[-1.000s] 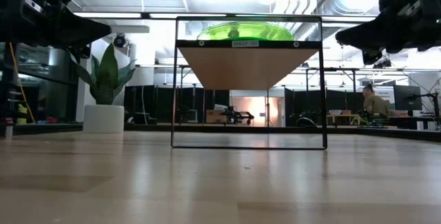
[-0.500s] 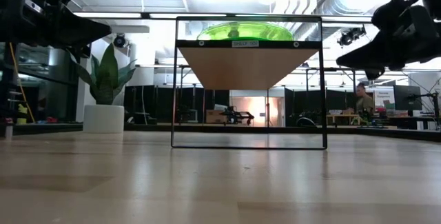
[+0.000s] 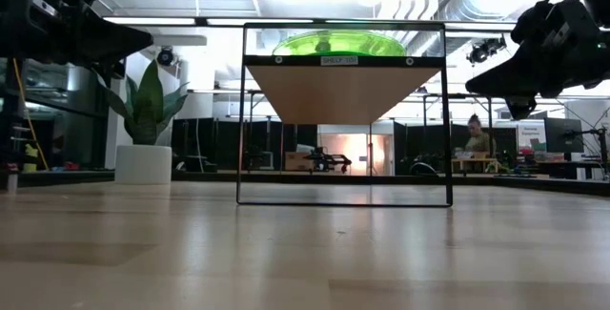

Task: Place and stack plates onto a shelf
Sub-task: Return to Home Position

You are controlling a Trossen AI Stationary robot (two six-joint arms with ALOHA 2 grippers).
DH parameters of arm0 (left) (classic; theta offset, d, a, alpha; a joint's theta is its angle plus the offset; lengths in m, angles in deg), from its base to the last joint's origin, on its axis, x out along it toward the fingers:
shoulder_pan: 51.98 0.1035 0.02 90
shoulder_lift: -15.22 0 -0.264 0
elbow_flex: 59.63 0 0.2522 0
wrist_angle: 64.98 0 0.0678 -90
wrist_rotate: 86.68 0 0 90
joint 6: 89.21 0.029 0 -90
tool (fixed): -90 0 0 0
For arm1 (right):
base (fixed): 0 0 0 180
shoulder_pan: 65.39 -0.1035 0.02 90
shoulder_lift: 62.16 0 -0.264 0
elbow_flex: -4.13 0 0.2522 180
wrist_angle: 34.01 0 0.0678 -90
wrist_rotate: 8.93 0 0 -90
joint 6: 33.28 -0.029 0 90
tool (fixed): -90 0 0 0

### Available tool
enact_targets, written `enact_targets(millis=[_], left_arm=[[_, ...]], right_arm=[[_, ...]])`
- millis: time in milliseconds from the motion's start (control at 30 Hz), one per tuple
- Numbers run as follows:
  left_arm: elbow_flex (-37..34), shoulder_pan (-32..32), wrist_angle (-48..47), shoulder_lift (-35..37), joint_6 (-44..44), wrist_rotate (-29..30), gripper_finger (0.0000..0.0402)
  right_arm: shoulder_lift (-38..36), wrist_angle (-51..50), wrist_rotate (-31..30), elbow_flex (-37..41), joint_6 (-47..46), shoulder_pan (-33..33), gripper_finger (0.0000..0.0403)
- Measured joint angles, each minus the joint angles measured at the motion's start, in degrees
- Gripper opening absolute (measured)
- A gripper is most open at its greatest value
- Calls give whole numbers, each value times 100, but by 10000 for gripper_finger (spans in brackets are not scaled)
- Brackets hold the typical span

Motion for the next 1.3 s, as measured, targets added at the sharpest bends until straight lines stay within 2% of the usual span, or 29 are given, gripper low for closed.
enact_targets(millis=[133, 333, 467, 900, 1300], left_arm=[[0, 0, 0, 0, 0, 0, 3], [1, 0, -3, 0, 0, 0, 3], [1, 0, -6, 0, -2, 1, 3], [0, -11, -63, 0, -2, -404, 3], [0, -11, -66, 0, -2, -402, 3]], right_arm=[[-285, -83, 0, 2, 0, 0, 0], [-1492, -215, 24, 2, 22, 0, 0], [-1477, 317, -20, 4, 0, 4, 0], [-1444, -9, -30, 4, 0, 4, 0], [-1444, -34, -28, 7, 0, 4, 0]])
